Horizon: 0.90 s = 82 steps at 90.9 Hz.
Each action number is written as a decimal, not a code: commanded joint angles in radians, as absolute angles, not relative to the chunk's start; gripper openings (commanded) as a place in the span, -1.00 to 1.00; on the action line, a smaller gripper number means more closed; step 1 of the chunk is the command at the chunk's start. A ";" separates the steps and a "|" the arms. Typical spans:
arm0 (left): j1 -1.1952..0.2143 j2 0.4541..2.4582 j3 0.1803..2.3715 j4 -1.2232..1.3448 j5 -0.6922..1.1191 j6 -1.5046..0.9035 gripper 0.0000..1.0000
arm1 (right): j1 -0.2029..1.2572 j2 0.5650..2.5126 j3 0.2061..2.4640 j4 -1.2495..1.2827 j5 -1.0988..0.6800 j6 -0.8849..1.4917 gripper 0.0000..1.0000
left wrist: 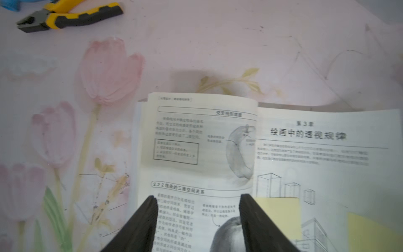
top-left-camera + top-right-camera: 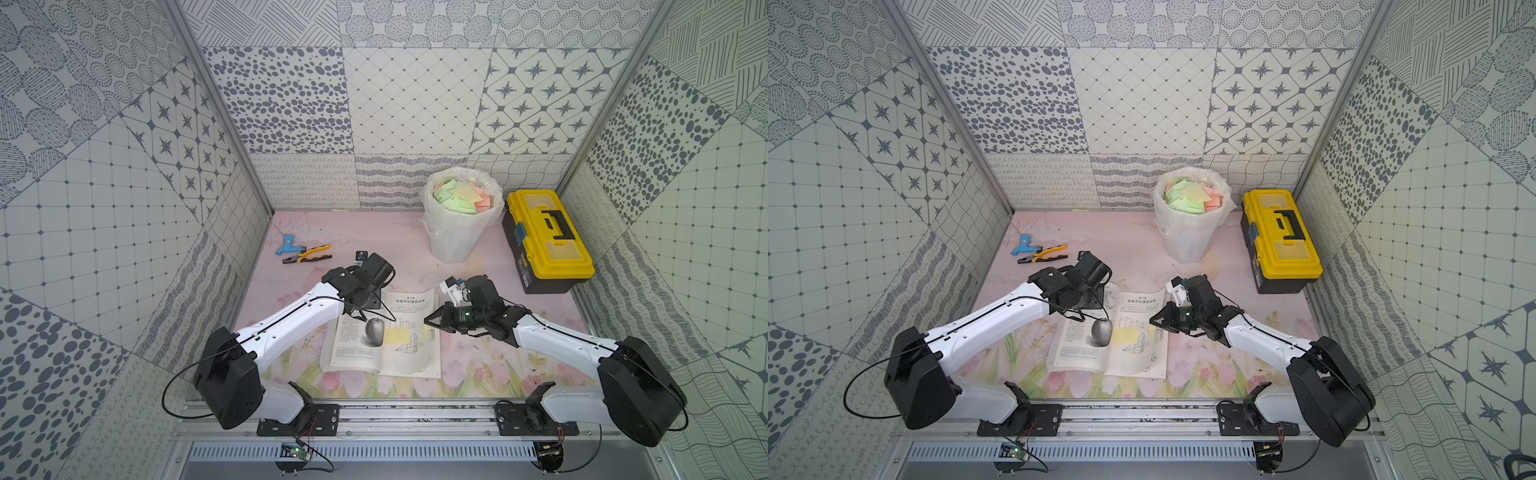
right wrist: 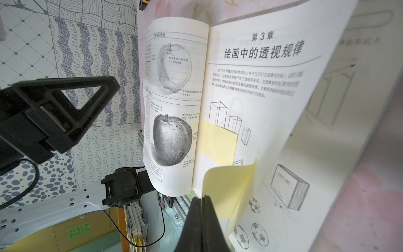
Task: Peel off the used sticky note
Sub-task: Turn the page of the book at the center of the board.
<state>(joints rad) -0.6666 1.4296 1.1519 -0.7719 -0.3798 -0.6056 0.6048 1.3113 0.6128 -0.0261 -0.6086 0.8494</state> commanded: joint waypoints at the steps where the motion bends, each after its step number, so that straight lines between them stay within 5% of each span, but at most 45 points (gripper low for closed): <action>1: -0.700 1.451 1.132 -0.519 0.053 -0.575 0.15 | 0.597 1.303 0.594 0.011 -0.602 0.849 -0.96; 14: -0.703 1.519 1.094 -0.384 0.222 -0.605 -0.06 | 0.587 1.286 0.585 0.001 -0.595 0.853 -0.96; 44: -0.629 1.615 1.023 -0.348 0.256 -0.681 -0.59 | 0.561 1.223 0.565 -0.027 -0.585 0.854 -0.96; 82: -0.574 1.614 0.976 -0.557 -0.032 -0.690 -0.84 | 0.546 1.205 0.557 -0.048 -0.581 0.851 -0.95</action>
